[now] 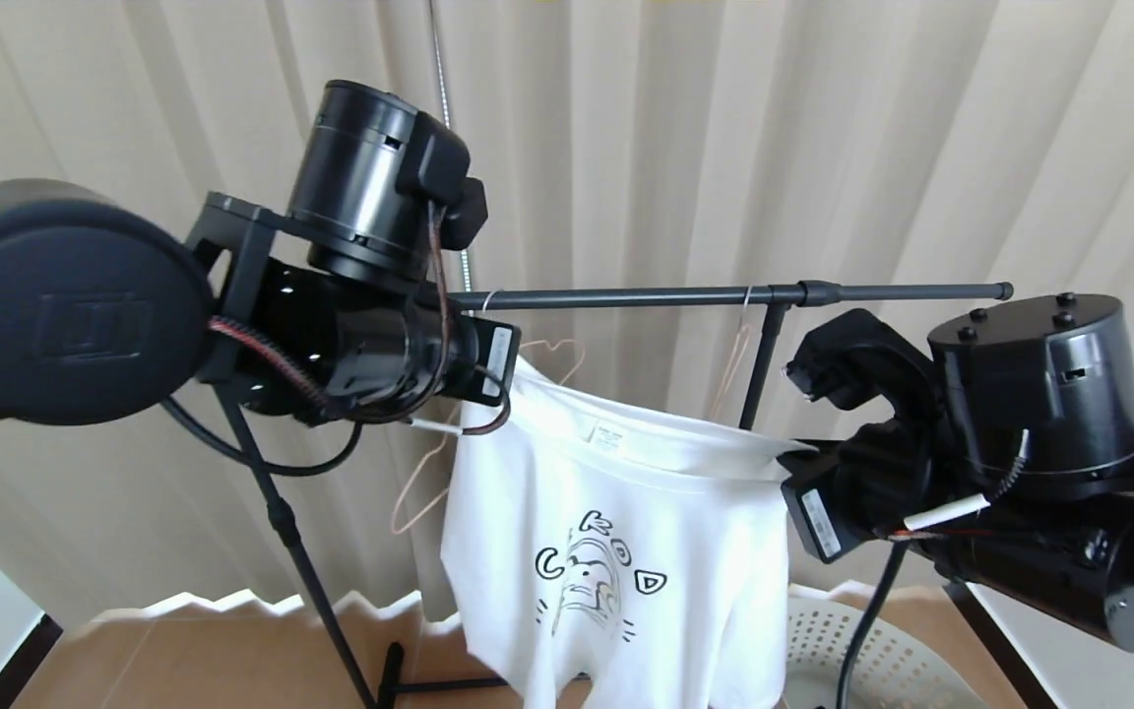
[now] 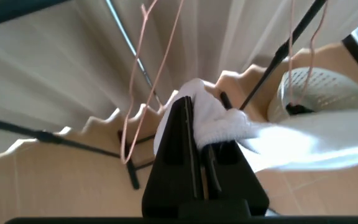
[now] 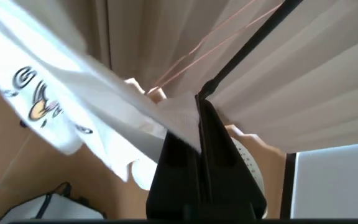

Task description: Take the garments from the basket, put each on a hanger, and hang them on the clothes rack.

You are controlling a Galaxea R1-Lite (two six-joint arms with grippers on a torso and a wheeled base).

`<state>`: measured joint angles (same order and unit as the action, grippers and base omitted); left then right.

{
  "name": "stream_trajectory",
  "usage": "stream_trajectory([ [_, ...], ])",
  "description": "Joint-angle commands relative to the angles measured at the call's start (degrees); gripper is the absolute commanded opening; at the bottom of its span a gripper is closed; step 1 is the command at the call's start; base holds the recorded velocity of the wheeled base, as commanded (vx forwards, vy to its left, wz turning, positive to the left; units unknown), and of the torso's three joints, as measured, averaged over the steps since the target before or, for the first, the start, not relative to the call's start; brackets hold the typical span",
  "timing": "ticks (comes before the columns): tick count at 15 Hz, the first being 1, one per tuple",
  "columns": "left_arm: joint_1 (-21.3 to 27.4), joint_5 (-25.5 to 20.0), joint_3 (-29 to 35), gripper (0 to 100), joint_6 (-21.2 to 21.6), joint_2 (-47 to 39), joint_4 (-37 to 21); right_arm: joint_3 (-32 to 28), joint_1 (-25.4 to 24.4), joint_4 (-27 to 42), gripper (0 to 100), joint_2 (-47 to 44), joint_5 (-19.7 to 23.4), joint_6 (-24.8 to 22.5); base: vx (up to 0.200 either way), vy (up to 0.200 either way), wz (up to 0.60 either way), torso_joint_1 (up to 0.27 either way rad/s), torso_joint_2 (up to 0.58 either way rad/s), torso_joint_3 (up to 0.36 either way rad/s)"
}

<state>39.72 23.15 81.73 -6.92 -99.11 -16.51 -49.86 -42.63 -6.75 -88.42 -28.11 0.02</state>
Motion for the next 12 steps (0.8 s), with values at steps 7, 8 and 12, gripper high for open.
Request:
stream_trajectory([
  [7, 12.75, 1.02, -23.45, 0, -3.62, 10.78, -1.78, -30.12, 0.00, -3.71, 0, -25.49, -3.35, 0.06, 0.000, 0.000, 0.00, 0.000, 0.00, 0.000],
  [8, 14.78, 0.40, -23.54, 0, -6.26, 9.11, -1.69, -32.32, -0.70, -3.79, 0, -26.72, -3.35, 0.15, 0.000, 0.000, 0.00, 0.000, 0.00, 0.000],
  [12, 20.49, -8.12, -14.23, 0, -21.73, 0.23, 2.62, -38.56, -3.78, -4.14, 0, -29.53, -3.09, 4.19, 0.000, 0.000, 0.00, 0.000, 0.00, 0.000],
])
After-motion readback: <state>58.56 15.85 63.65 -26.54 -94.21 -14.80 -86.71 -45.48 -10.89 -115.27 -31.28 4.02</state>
